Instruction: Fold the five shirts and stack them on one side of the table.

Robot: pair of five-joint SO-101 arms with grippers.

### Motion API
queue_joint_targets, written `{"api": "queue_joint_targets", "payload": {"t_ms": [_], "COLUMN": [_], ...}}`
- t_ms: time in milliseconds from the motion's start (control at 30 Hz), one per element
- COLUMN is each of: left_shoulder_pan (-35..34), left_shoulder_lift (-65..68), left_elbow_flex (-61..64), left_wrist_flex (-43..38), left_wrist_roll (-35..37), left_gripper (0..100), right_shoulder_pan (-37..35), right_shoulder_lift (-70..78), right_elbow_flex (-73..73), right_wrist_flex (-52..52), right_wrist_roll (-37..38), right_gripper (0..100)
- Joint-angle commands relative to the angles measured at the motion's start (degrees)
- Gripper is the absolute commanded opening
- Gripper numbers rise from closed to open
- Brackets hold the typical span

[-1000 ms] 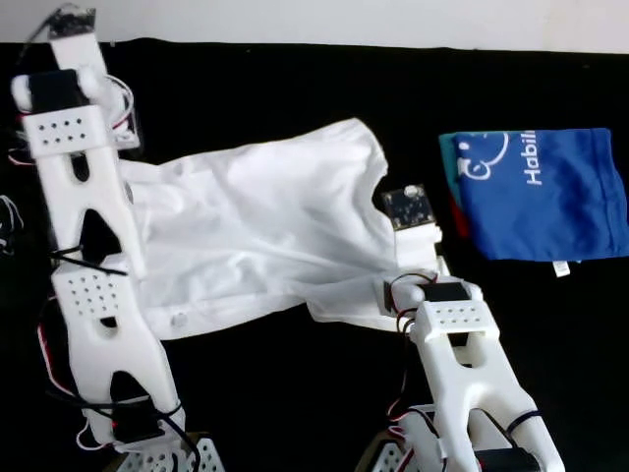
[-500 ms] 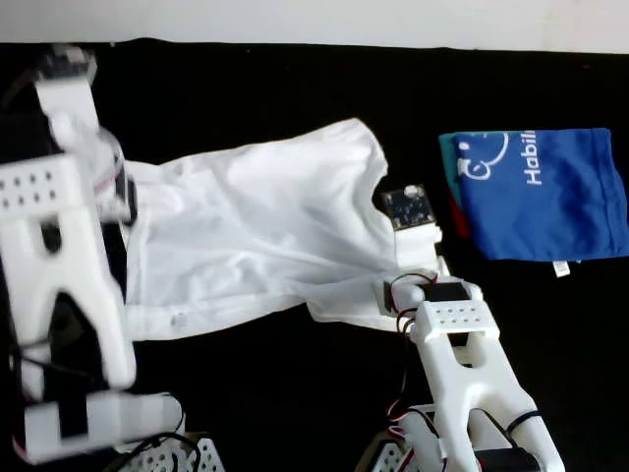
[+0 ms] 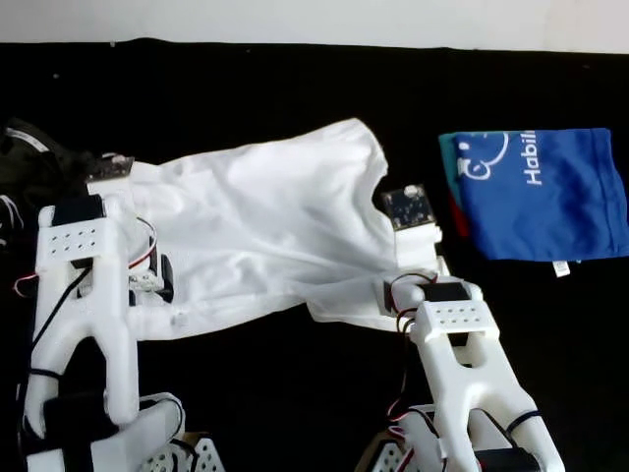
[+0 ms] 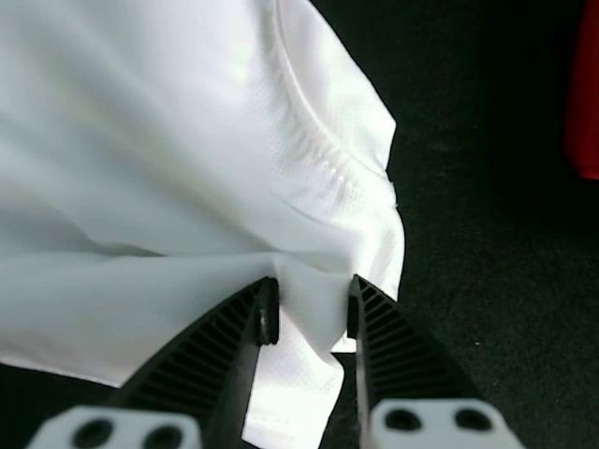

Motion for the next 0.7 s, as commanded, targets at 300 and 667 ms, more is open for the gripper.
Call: {"api": "queue_joint_targets", "payload": {"t_ms": [300, 667], "left_shoulder_pan": [-7.3, -2.4], "left_shoulder_lift": [15.4, 16.8], "left_elbow_flex": [0.0, 0.1], "left_wrist_flex": [-7.2, -3.1], "left_wrist_roll": [-4.0, -3.6], "left_gripper": [19, 1], "right_shoulder_pan": [-0.7, -0.7], "right_shoulder_lift": [-0.4, -0.4], "right_elbow_flex": [0.0, 0.0], "right_wrist_flex": [-0.9, -0.9], "right_wrist_roll": [-0.2, -0.2], "right_gripper": [12.4, 12.4]}}
